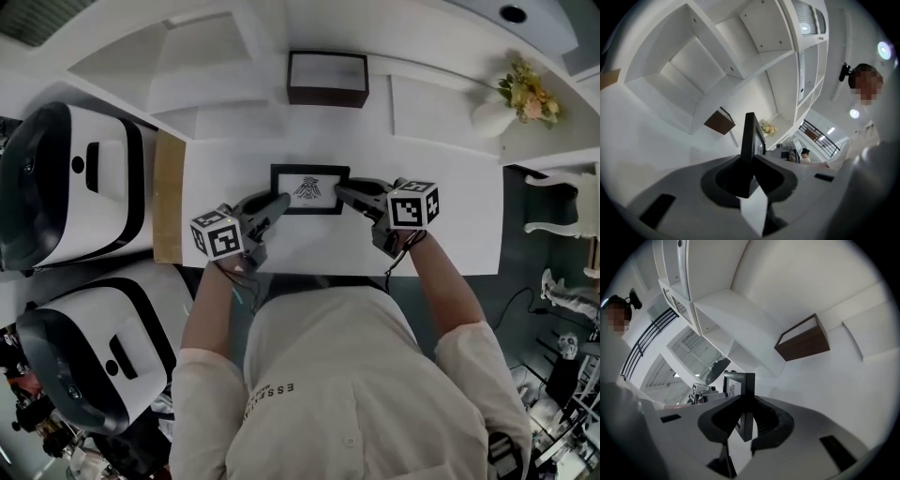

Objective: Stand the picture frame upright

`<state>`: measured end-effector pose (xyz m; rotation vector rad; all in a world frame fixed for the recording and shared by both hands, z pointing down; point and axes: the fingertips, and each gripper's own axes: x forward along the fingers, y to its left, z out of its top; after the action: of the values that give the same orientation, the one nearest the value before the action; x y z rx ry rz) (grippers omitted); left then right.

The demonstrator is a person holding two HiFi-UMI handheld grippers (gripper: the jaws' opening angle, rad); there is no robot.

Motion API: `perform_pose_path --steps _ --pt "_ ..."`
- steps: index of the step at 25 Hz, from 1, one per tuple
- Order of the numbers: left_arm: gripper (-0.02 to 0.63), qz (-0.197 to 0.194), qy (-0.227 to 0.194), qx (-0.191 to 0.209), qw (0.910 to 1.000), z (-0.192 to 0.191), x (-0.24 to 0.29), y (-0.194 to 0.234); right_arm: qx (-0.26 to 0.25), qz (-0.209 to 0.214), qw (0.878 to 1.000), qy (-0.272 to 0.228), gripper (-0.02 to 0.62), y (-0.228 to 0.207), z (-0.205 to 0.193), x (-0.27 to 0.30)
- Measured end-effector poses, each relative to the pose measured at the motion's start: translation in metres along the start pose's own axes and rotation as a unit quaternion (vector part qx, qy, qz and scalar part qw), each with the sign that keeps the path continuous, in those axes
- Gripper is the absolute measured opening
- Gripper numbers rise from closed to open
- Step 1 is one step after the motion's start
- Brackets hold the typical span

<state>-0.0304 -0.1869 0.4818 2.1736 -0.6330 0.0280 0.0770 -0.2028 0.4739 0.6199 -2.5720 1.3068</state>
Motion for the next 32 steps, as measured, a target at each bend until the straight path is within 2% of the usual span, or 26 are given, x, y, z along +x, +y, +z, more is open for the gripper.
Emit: perform_pose_path --steps 6,12,19,23,28,32 --pt "0.075 0.004 0.008 0.045 0.9989 0.027 -0.011 0.038 -0.014 -0.049 0.998 -0.027 0.086 -0.008 0.018 0.038" --pt "0.092 0.028 0.036 0.078 0.9959 0.041 -0.009 0.076 -0.032 -0.096 0.994 -0.041 0.086 -0.024 0.029 0.065" --pt "0.103 0.049 0.049 0.081 0.9943 0.052 0.001 0.115 -0.033 -0.151 0.987 -0.051 0.089 -0.052 0.038 0.090" --pt "0.110 0.059 0.060 0.085 0.9928 0.051 0.005 0.135 -0.074 -0.185 0.979 -0.037 0.092 -0.065 0.042 0.103" --pt "0.124 0.092 0.086 0.095 0.9874 0.051 0.007 0.156 -0.089 -0.203 0.975 -0.034 0.092 -0.075 0.043 0.116" --pt "0.129 0.103 0.098 0.102 0.9846 0.054 0.009 0.166 -0.091 -0.217 0.971 -0.039 0.092 -0.079 0.046 0.123"
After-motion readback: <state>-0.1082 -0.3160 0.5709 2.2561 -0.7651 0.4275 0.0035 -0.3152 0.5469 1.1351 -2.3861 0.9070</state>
